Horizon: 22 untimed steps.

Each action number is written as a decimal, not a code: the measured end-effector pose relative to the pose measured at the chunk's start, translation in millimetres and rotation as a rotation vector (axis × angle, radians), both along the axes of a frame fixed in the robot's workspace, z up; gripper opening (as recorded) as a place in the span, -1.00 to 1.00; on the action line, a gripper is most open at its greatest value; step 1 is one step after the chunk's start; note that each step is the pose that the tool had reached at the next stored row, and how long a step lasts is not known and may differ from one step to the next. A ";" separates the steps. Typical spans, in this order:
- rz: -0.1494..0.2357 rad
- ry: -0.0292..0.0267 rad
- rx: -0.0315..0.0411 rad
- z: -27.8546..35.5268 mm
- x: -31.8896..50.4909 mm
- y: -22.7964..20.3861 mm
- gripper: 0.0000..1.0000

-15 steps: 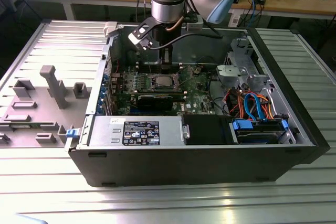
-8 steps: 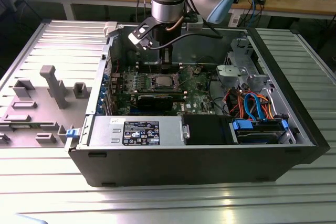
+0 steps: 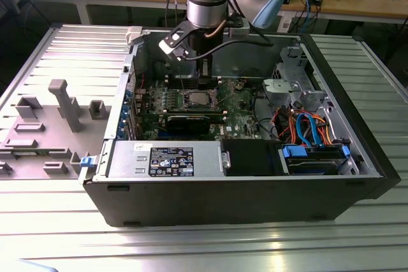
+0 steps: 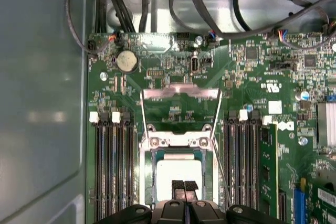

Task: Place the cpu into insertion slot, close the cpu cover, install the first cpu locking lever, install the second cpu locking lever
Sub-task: 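Close the cpu cover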

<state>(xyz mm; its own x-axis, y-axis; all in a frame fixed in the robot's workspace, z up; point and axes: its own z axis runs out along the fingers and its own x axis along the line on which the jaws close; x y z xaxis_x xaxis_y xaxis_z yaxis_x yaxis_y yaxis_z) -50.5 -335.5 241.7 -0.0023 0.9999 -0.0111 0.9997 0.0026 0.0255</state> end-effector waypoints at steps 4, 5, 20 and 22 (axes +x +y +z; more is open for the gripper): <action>0.000 0.0001 0.0001 10.4 0.2 0.0 -0.79; 0.000 0.0001 0.0001 14.4 0.2 0.0 -0.79; 0.000 0.0002 -0.0016 29.1 0.7 0.0 -0.79; 0.000 0.0002 -0.0016 29.1 2.2 0.0 -0.79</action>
